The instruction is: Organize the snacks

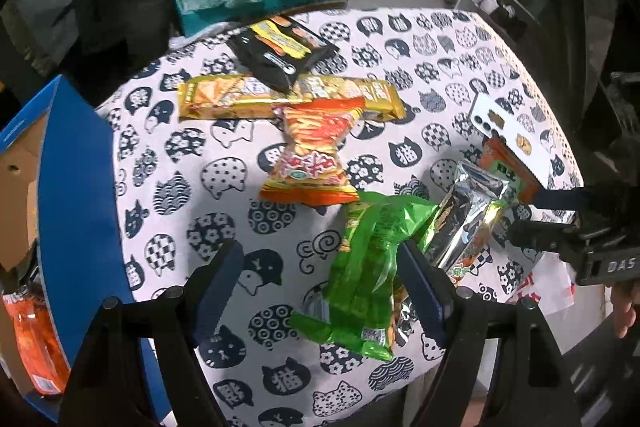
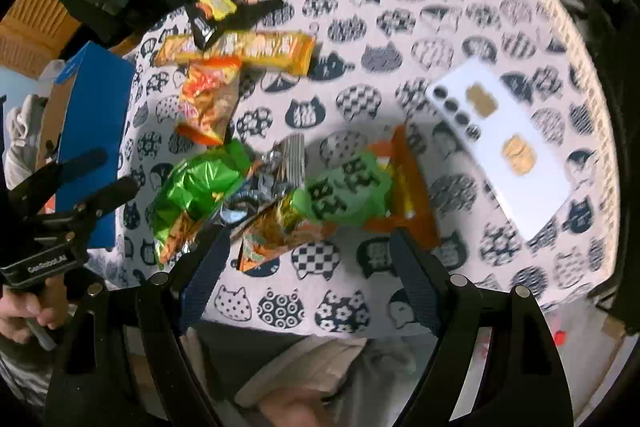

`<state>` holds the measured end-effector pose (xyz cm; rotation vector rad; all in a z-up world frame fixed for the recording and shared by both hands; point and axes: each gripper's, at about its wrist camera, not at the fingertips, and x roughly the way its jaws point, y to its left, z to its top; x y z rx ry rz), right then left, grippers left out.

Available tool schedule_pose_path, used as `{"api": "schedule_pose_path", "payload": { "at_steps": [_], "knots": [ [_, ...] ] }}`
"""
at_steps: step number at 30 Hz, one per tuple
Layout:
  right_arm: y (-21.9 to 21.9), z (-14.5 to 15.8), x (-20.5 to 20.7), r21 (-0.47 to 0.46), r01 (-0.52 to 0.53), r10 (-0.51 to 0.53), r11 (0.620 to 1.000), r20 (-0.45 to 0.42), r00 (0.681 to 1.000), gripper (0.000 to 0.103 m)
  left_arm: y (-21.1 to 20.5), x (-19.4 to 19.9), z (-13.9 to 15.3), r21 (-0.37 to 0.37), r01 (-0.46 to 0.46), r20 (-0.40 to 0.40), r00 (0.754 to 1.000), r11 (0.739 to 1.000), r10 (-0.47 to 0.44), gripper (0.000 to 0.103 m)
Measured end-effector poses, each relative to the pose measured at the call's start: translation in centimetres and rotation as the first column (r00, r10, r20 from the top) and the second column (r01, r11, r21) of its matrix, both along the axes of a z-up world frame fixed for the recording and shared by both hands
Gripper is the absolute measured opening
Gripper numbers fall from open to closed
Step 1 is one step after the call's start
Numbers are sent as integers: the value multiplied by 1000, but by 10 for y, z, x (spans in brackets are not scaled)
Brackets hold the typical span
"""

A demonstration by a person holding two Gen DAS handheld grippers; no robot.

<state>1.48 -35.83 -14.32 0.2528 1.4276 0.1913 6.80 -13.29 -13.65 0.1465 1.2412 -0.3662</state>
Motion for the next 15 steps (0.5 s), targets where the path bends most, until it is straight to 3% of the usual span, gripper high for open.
{"api": "schedule_pose_path", "payload": {
  "at_steps": [4,9,15],
  "knots": [
    [-5,-15,2,-34,17,-18,999,-32,999,82,-7,1,-8,9,21,-15,1000,1000,-21,80],
    [-19,-35,12,6,99,-99,995,-80,992,82,-12,7,-21,19,30,-36,999,999,-29,80],
    [-19,-46,33,30,133,-130,991,-75,989,82,-15,9,-41,-1,23,-98,995,1000,-23,83]
  ]
}}
